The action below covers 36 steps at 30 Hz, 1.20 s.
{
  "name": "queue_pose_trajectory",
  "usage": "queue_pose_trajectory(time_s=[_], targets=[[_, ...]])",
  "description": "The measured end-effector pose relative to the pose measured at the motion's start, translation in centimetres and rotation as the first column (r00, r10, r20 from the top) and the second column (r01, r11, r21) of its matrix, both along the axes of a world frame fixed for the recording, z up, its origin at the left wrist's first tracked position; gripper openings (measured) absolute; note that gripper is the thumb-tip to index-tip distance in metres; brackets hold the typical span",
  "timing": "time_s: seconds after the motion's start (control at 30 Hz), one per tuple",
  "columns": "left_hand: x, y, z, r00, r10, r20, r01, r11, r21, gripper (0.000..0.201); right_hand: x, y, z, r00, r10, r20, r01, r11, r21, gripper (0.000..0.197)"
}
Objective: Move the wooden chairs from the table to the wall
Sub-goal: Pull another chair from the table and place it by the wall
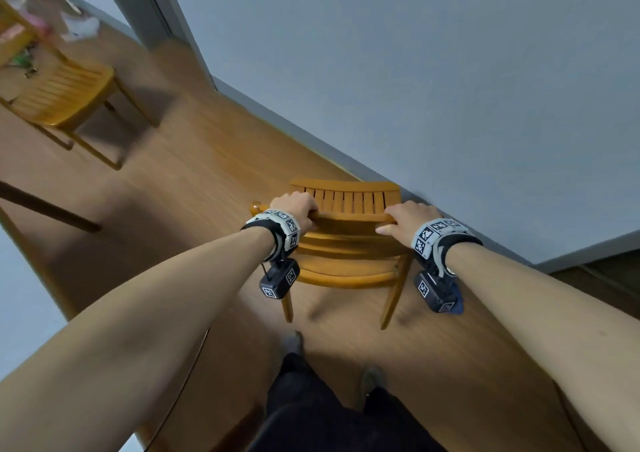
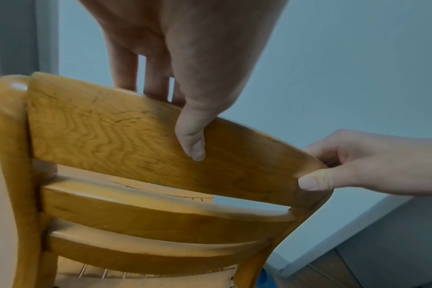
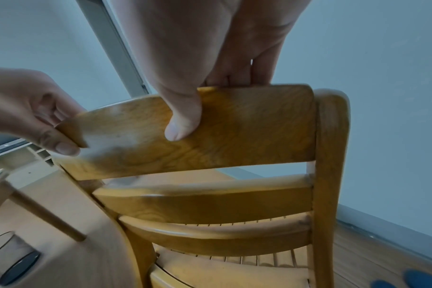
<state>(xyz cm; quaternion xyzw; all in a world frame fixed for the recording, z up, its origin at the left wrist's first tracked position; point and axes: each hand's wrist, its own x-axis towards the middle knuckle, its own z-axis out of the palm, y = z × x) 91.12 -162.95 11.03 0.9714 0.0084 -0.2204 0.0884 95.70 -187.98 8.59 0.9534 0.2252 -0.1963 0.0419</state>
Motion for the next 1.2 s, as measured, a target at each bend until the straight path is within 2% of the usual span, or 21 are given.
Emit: queue_pose_trajectory(time_s=[0.27,0.43,0.7,0.97,1.2], targets=[[8.2,2.8,-1.1,0.982,-0.191,0.011,0.191,0.981,-0.029,0.005,1.8,2.8,-0.6,0.979,-0.201,-0.026,0.200,0.979,-0.048,0.037],[12.4,2.1,-3.5,0.973,-0.229,-0.035,0.227,0.972,-0.060,0.007,2.8,3.1,-2.3,0.950,-0.307,-0.060,0.303,0.950,-0.073,0.034],[17.9,-0.3,-6.5,0.967,-0.256,0.001,0.256,0.964,-0.068,0.016,6.6,1.4,-5.0,0.907,-0.418,-0.052,0.416,0.908,-0.040,0.031],[18.9,0.8,-8.7,0.960,-0.280,-0.028,0.279,0.960,-0.038,0.019,7.2,2.6,-7.2,0.911,-0.402,-0.093,0.400,0.915,-0.048,0.025],[15.3,2.7,-12.0,0.961,-0.264,-0.077,0.263,0.964,-0.025,0.032,3.5,4.8,-9.9,0.879,-0.449,-0.161,0.449,0.893,-0.039,0.022]])
